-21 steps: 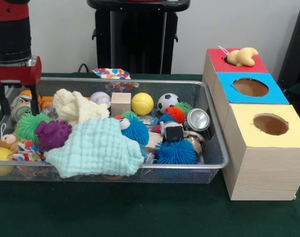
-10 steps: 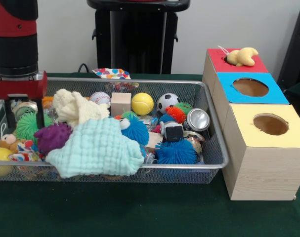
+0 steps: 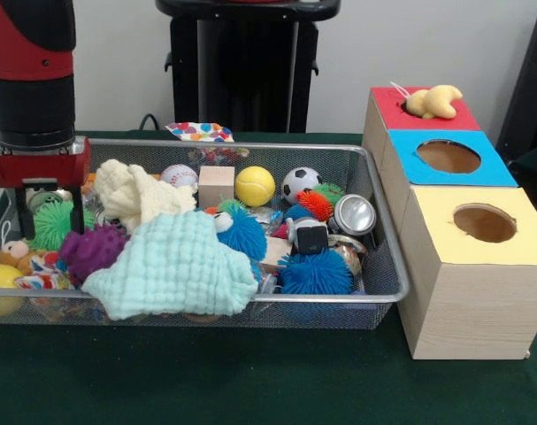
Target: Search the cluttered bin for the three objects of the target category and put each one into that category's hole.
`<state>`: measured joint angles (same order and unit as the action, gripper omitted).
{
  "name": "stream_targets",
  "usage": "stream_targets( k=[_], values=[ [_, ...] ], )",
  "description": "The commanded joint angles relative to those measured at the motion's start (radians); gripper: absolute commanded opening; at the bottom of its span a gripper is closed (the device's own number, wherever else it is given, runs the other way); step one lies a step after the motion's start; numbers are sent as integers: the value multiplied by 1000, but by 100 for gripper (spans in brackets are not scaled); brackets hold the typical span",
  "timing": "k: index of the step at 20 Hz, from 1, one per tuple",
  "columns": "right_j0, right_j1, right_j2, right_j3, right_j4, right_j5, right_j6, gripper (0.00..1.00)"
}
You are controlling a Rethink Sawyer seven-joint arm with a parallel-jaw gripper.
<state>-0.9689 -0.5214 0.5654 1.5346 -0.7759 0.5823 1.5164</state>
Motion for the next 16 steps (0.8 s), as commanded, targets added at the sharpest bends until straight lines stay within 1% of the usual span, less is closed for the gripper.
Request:
stream_targets(
  k=[1,3,5,6,8,10,12,15,16],
  values=[
    [16,32,1,-45,-71,115,-276,100],
    [13,24,7,-55,-80,137,-313,100],
    [12,17,16,-66,-101,161,-377,100],
    [8,18,29,-74,-114,171,-429,100],
    [-2,34,52,-90,-127,182,-503,100],
    [-11,45,68,-103,-133,189,-548,100],
    [-16,49,78,-107,-143,191,-579,100],
    [-17,60,71,-108,-157,173,-574,100],
    [-12,66,62,-110,-163,160,-557,100]
  ],
)
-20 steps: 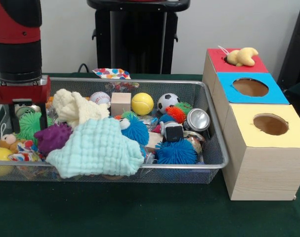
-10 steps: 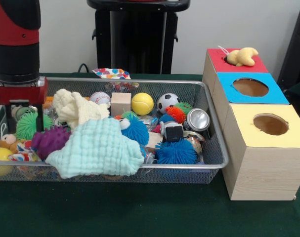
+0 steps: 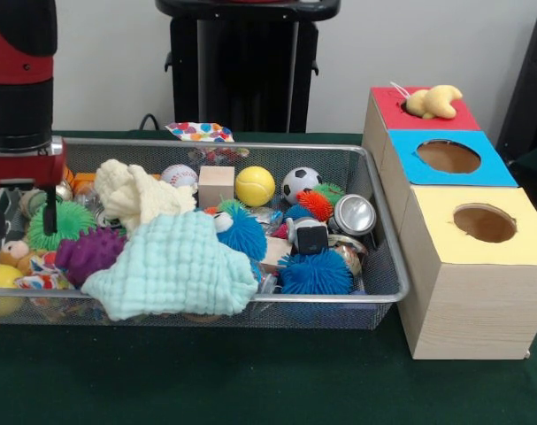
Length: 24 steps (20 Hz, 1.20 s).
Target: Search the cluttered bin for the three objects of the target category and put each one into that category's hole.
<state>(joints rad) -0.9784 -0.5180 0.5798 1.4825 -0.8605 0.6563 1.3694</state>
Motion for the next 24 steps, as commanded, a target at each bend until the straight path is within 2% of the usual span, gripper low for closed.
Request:
stream_targets(
  k=[1,5,9,12,16,19,21,24],
  values=[
    [1,66,43,-62,-80,82,-404,100],
    [11,76,17,-61,-81,39,-347,100],
    [19,110,-23,-58,-85,-39,-207,100],
    [31,106,-60,-35,-63,-54,-96,100],
    [47,81,-90,-9,-34,-39,-37,100],
    [50,75,-106,-7,-12,-39,-8,100],
    [53,79,-110,-8,-12,-37,-25,100],
    [44,109,-111,-24,-56,-74,-83,100]
  ],
)
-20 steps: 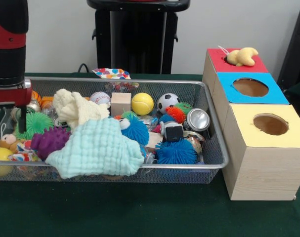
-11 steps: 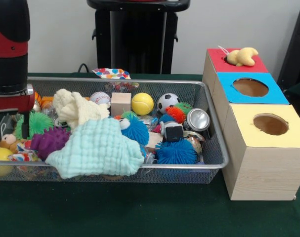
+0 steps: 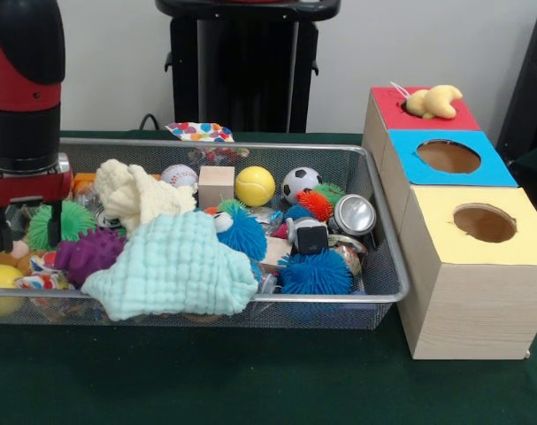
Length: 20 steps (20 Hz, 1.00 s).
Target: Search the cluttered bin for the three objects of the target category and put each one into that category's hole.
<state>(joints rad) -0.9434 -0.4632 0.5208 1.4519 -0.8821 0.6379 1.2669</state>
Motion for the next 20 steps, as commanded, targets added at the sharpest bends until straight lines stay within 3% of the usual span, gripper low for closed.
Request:
stream_targets(
  k=[1,7,20],
  values=[
    [6,58,-50,2,-40,-59,4,100],
    [-11,77,-49,-7,-49,-64,-40,100],
    [-21,154,-63,-49,-86,-179,-60,100]
  ],
)
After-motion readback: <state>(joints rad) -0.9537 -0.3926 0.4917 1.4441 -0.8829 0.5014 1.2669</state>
